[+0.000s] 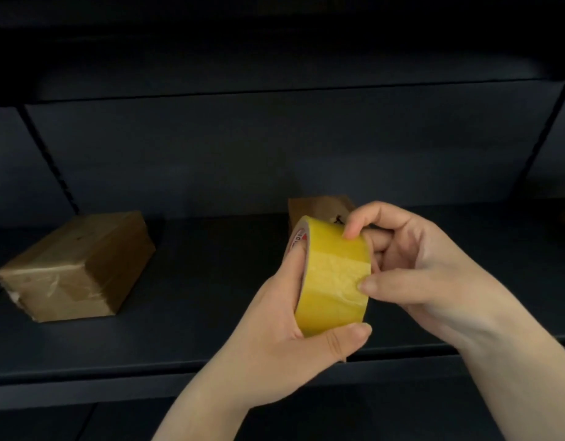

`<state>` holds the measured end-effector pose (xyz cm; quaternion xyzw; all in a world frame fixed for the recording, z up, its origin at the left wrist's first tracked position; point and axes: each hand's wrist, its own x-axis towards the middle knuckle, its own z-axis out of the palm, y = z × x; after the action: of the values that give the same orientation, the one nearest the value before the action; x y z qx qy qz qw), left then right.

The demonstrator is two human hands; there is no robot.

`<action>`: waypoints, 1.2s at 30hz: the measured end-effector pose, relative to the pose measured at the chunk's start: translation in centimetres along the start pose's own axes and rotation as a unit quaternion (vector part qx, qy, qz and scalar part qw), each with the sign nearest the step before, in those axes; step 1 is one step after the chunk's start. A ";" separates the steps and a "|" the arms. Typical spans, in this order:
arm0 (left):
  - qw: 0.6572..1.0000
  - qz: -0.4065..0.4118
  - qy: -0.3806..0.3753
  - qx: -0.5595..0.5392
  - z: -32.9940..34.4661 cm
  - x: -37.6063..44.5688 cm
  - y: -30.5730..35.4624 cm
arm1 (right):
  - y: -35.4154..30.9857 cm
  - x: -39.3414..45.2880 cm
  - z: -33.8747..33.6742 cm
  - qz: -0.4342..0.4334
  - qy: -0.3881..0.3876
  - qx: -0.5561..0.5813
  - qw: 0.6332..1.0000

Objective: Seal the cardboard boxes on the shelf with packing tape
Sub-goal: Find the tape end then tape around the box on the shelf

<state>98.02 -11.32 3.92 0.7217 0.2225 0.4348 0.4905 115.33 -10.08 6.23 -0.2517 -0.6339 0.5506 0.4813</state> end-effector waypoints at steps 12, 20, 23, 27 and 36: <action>0.977 0.031 0.174 0.122 0.8 1.1 -1.0 | 2.4 -1.2 3.7 -0.284 0.289 -0.421 0.812; 0.965 0.048 0.168 0.197 1.1 1.4 -1.7 | 2.4 -0.6 2.3 -0.283 0.275 -0.346 0.851; 0.964 0.054 0.168 0.197 1.1 1.7 -1.7 | 2.3 -0.5 2.2 -0.279 0.261 -0.360 0.851; 0.960 0.063 0.146 0.229 1.1 1.7 -1.4 | 1.4 -0.6 1.8 -0.274 0.227 -0.367 0.859; 0.913 0.134 0.095 0.373 0.8 1.5 -0.7 | 0.1 -1.1 1.5 -0.299 0.130 -0.488 0.810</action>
<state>99.54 -10.31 3.74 0.8306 0.3152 0.4482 0.0988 114.39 -11.67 5.86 -0.3203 -0.7947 -0.0402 0.5141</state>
